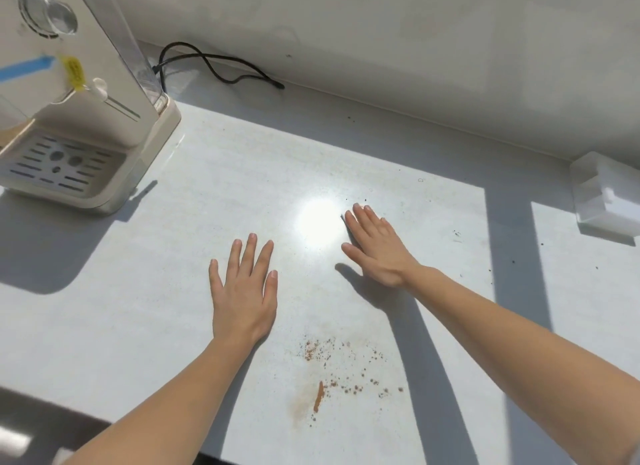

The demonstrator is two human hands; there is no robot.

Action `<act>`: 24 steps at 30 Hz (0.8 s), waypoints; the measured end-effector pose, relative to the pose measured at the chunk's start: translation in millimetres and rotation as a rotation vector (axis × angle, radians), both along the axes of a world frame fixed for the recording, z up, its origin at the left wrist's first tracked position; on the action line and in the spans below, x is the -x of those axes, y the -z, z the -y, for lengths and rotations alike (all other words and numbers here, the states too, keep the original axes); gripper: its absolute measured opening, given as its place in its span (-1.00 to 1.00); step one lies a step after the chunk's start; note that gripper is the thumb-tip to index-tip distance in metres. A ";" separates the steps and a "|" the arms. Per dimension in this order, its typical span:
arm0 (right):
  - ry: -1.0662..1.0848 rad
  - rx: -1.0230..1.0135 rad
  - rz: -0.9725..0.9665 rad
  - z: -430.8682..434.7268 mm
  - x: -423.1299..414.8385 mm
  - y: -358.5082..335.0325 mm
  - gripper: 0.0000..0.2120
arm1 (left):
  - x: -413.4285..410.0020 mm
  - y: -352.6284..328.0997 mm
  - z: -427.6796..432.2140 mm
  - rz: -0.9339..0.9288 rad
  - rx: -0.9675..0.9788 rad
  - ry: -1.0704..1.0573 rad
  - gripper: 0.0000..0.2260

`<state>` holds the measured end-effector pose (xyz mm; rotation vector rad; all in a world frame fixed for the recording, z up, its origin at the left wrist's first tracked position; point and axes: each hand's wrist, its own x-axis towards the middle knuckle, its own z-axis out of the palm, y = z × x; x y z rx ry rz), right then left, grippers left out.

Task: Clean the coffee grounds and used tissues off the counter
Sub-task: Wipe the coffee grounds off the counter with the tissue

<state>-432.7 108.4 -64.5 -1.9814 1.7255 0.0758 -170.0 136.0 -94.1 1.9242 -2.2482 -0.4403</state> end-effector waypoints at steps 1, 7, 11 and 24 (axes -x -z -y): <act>-0.066 0.012 0.005 -6.9 -16.5 2.6 -0.34 | -0.8 -0.4 -0.3 0.000 -0.003 -0.001 -0.55; -0.458 0.104 0.109 -59.1 -46.8 10.9 -0.31 | -0.9 -6.9 -0.1 -0.084 -0.004 -0.022 -0.52; 0.079 0.093 0.031 13.8 12.3 4.1 -0.39 | -1.2 -4.3 -0.4 -0.085 -0.001 -0.027 -0.51; -0.161 0.096 0.045 -3.7 -13.0 -1.2 -0.41 | -0.2 -6.8 -0.6 -0.092 0.001 -0.037 -0.49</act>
